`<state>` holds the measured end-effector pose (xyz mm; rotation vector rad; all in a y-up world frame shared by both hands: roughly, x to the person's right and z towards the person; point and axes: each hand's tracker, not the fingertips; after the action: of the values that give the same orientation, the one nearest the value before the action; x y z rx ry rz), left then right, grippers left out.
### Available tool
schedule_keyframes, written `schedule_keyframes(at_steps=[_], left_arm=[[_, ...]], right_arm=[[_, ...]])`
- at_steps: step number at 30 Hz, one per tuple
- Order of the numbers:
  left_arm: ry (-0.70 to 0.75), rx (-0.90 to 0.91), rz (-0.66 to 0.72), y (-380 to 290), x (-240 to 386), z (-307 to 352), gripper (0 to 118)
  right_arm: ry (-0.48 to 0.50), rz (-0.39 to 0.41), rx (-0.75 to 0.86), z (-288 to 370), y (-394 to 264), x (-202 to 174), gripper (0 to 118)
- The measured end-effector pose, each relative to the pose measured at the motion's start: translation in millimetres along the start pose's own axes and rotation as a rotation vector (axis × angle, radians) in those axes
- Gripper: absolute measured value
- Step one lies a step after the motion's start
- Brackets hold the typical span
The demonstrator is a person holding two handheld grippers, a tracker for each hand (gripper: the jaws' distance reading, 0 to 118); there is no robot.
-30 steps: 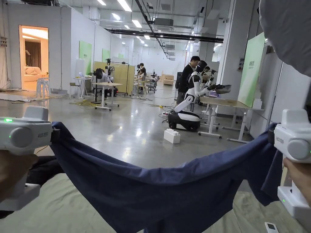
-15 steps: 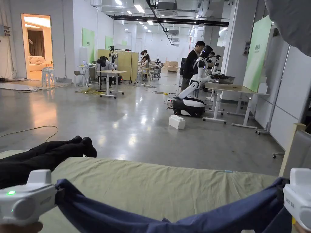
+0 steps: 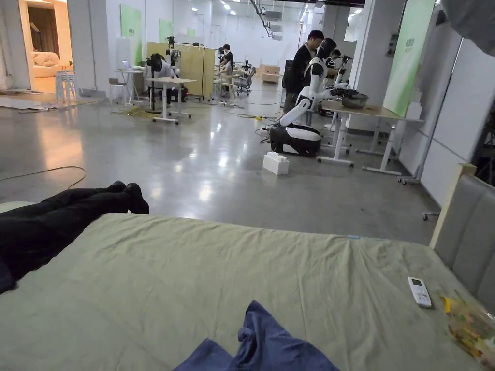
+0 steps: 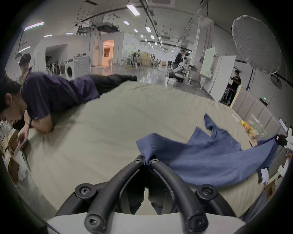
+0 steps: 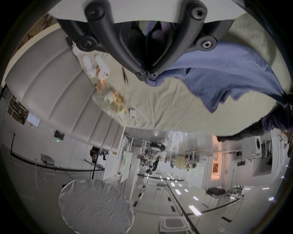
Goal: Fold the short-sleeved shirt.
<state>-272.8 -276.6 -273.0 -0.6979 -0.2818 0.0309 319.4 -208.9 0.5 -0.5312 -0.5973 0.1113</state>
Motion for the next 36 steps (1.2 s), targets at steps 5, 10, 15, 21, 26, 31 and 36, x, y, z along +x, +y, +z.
schedule_keyframes(at_steps=[5,10,15,21,26,31,36], left_arm=[[-0.005,-0.105,0.03,-29.3,-11.9,-11.4,3],[0.042,-0.138,-0.009,-40.5,-10.3,-21.0,7],[0.171,-0.141,-0.159,-39.3,6.3,-23.1,30],[0.19,-0.041,-0.195,-22.7,30.6,-12.3,62],[0.099,0.114,-0.212,-3.4,80.2,6.3,61],[0.004,0.305,-0.239,13.6,138.6,31.7,46],[-0.008,0.438,-0.299,19.5,186.2,55.2,12]], right_arm=[[0.011,0.059,-0.119,-5.4,-44.1,-19.6,1],[0.005,0.078,-0.191,-11.9,-64.9,-30.1,1],[-0.012,0.09,-0.166,-11.0,-69.9,-33.6,12],[0.035,0.042,-0.011,4.0,-48.6,-53.0,83],[0.089,-0.013,0.151,18.5,-15.4,-87.0,83],[0.12,-0.034,0.33,33.3,16.6,-125.5,77],[0.11,-0.037,0.429,44.0,32.1,-153.2,12]])
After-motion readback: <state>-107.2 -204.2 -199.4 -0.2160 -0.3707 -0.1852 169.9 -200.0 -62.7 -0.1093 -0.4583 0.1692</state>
